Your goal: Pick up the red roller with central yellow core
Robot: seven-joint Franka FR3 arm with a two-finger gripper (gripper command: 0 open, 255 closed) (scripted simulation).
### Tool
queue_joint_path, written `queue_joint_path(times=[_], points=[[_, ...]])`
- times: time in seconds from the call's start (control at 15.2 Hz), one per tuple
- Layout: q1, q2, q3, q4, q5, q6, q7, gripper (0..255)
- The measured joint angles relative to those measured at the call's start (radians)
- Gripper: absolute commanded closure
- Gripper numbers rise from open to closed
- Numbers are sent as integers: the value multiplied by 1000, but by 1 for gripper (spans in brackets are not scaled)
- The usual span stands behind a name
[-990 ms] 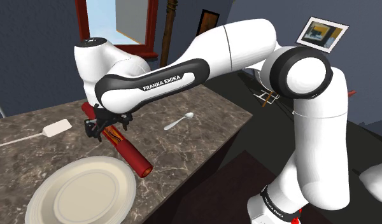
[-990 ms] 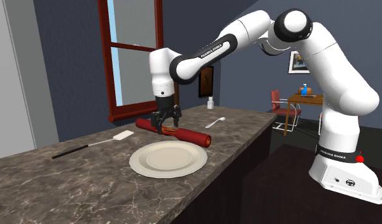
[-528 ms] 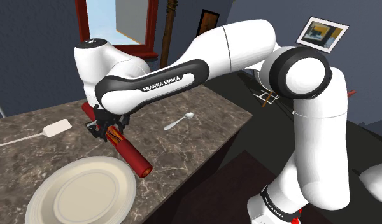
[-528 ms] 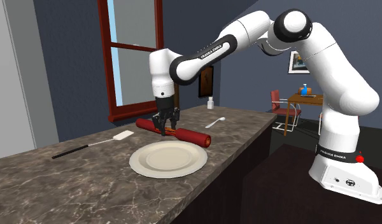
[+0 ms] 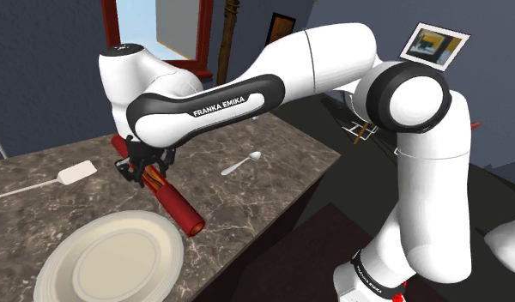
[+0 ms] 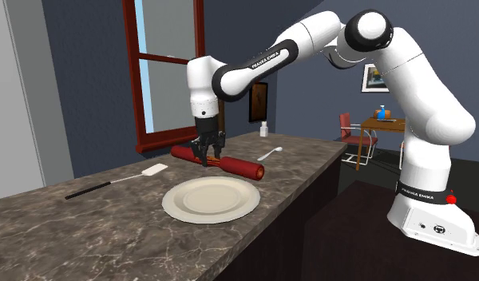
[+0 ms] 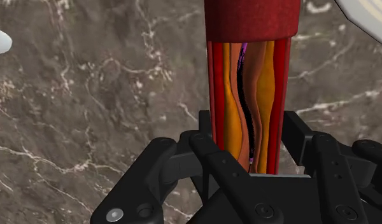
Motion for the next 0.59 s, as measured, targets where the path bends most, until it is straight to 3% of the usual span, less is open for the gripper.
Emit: queue_joint_path(times=[0.59], points=[[-2,-47,14,52,26,-94,-22,255]])
